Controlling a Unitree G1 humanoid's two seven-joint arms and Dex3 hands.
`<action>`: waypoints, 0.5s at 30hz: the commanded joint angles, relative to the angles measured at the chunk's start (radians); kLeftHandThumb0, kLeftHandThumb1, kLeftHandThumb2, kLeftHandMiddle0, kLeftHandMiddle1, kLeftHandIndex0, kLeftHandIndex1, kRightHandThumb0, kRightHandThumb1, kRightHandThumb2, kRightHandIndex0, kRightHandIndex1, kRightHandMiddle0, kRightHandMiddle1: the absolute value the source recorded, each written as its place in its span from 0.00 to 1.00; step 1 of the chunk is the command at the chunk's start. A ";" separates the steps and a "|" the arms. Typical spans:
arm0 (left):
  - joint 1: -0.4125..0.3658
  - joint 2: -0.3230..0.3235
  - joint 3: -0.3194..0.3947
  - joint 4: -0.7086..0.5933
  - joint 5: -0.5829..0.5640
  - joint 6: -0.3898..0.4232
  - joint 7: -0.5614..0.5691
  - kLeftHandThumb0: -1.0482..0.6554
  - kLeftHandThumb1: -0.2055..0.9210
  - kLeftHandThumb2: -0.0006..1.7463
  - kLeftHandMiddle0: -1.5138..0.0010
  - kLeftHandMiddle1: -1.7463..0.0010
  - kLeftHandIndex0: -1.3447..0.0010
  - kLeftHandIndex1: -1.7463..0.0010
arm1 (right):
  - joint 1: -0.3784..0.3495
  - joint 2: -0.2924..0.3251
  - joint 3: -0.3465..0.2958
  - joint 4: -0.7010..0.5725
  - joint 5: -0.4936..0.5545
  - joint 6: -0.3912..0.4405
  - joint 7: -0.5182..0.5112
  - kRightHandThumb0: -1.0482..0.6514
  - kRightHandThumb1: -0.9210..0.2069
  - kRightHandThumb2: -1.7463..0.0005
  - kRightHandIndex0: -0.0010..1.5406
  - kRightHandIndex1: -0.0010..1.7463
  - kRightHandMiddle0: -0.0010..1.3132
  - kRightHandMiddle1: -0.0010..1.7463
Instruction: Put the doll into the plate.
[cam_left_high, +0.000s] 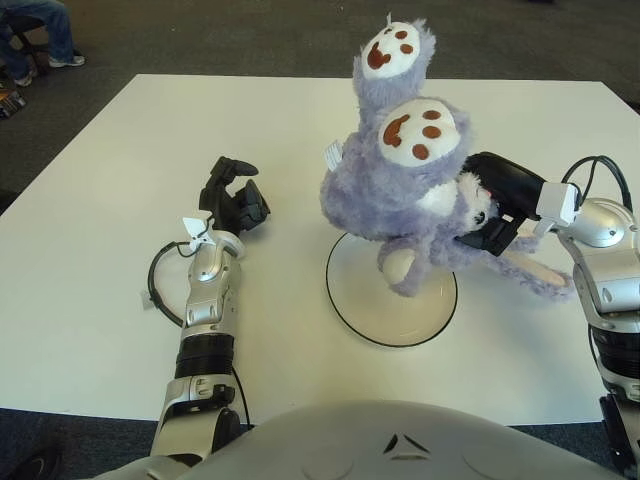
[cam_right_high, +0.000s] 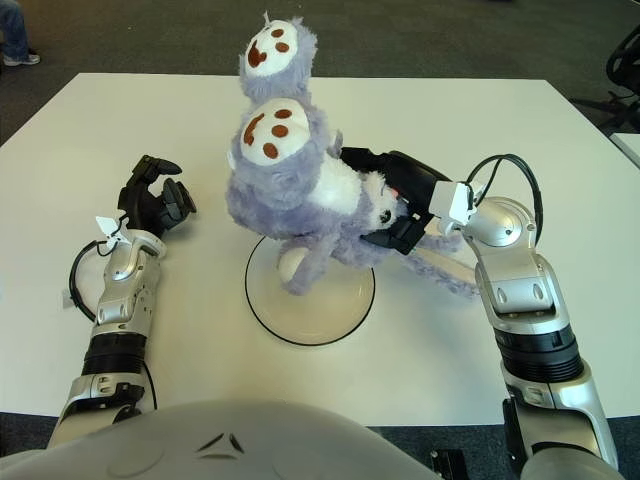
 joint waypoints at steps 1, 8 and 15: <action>-0.002 0.001 -0.004 0.010 0.009 -0.003 0.003 0.35 0.56 0.68 0.27 0.00 0.61 0.00 | 0.004 -0.015 0.006 0.012 0.001 -0.028 0.006 0.91 0.60 0.20 0.43 1.00 0.62 1.00; -0.001 -0.002 -0.004 0.012 0.009 -0.008 0.004 0.35 0.56 0.68 0.27 0.00 0.61 0.00 | 0.006 -0.012 0.010 0.014 0.011 -0.019 0.006 0.91 0.61 0.19 0.43 1.00 0.63 1.00; -0.002 -0.006 -0.004 0.015 0.014 -0.012 0.010 0.35 0.56 0.67 0.27 0.00 0.61 0.00 | 0.009 -0.005 0.009 0.010 0.025 0.004 0.003 0.91 0.62 0.19 0.44 1.00 0.60 1.00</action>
